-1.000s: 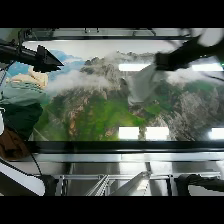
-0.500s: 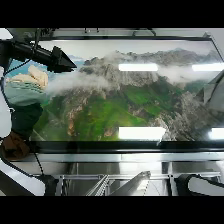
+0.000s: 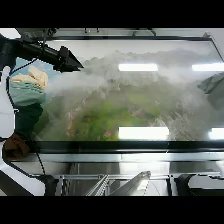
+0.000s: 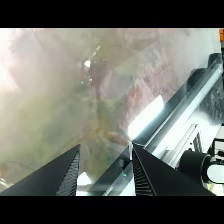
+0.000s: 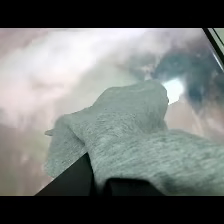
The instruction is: Fold the shirts.
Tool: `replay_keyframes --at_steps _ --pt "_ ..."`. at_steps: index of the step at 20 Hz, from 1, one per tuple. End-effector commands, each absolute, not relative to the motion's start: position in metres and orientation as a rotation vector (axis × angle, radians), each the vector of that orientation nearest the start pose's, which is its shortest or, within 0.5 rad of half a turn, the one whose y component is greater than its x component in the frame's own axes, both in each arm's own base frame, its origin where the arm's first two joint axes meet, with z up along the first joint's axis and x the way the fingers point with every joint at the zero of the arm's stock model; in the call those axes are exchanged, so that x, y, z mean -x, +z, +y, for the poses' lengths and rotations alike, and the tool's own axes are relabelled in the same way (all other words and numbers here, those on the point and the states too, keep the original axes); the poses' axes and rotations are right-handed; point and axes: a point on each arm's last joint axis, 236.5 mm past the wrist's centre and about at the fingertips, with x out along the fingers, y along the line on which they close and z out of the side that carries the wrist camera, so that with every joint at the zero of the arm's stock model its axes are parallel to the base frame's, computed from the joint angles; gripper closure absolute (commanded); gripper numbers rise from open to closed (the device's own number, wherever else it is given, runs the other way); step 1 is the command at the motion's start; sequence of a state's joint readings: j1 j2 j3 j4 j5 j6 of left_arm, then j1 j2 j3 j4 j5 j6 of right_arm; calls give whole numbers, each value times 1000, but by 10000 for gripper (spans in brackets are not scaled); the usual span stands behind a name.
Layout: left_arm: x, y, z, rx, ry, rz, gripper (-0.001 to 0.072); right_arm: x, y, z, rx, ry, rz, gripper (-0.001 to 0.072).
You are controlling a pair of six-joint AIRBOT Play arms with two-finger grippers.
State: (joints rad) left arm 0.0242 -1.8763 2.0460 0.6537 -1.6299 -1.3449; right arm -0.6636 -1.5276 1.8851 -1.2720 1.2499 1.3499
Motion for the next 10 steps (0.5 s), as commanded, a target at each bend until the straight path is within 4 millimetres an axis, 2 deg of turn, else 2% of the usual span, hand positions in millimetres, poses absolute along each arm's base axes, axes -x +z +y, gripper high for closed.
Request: replay_keyframes --at_steps 1,3,5,6,8,10 --pt "-474 113 -177 455 -897 1226 374 -447 188 -247 -175 -174 788 698" --pt "-473 113 -177 454 -899 1229 374 -435 170 -244 -188 -162 865 698" --pt "-471 113 -177 452 -904 1237 374 -404 130 -254 -289 -223 1002 699" --pt "-468 113 -177 449 -910 1248 374 -381 103 -259 -352 -261 1096 699" --pt "-463 112 -177 443 -921 1268 374 -320 51 -268 -479 -373 1304 699" --pt "-460 112 -177 439 -929 1280 374 -247 21 -288 -563 -624 1478 699"
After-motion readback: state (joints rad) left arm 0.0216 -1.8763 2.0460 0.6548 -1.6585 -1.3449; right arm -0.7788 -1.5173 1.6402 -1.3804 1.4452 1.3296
